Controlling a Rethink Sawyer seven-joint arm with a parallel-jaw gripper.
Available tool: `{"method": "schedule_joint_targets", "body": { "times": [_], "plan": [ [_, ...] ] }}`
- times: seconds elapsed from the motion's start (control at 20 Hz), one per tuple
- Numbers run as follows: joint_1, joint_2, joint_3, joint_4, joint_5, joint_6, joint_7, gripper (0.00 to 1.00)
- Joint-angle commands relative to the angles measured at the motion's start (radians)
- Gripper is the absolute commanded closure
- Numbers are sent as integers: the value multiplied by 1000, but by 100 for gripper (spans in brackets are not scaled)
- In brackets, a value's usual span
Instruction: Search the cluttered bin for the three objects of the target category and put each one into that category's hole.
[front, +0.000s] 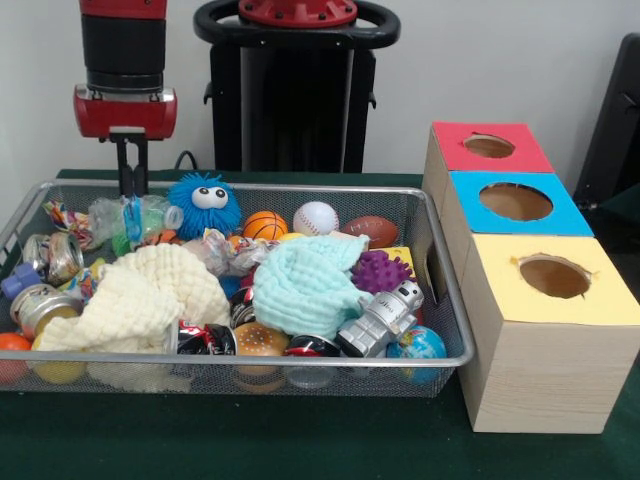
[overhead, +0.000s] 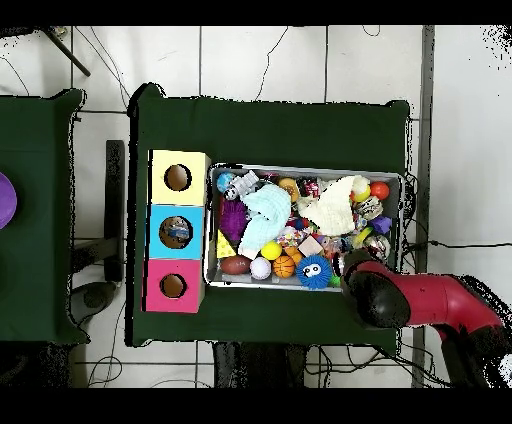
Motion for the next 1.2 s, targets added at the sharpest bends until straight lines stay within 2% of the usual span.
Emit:
{"method": "schedule_joint_targets", "body": {
  "times": [0.05, 0.4, 0.9, 1.2],
  "plan": [
    [-21, -32, 81, 61, 32, 114, -118, 100],
    [-7, -51, 67, 83, 24, 95, -79, 100],
    [15, -167, 56, 185, 69, 89, -28, 100],
    [31, -217, 51, 218, 101, 97, -22, 100]
  ]
}}
